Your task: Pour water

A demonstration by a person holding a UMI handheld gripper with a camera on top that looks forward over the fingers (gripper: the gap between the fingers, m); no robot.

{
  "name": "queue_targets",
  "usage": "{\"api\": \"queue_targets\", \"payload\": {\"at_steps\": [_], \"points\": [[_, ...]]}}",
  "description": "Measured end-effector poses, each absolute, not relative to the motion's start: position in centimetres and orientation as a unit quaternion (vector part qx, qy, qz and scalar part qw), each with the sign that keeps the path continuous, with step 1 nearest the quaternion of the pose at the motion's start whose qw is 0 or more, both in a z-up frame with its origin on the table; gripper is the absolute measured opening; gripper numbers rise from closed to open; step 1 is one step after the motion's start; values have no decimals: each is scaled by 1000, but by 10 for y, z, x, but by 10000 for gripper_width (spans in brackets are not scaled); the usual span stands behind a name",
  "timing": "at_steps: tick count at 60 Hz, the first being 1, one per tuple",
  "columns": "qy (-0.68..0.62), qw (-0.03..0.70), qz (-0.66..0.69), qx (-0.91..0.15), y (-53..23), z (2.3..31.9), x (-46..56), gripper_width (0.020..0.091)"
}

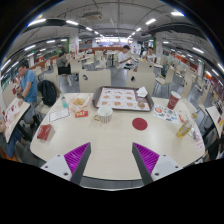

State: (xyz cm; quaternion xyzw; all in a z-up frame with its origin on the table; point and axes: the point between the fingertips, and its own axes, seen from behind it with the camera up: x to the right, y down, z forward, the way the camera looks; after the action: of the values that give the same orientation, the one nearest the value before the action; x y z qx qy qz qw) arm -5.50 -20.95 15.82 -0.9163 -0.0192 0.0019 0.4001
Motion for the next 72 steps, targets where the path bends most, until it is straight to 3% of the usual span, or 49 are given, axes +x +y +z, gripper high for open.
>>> {"api": "queue_targets", "payload": {"at_steps": [23, 48, 72], "points": [[3, 391, -5, -920, -210, 123, 86, 852], [-8, 389, -39, -920, -180, 47, 313, 844], [18, 460, 12, -888, -69, 25, 363, 833]]}}
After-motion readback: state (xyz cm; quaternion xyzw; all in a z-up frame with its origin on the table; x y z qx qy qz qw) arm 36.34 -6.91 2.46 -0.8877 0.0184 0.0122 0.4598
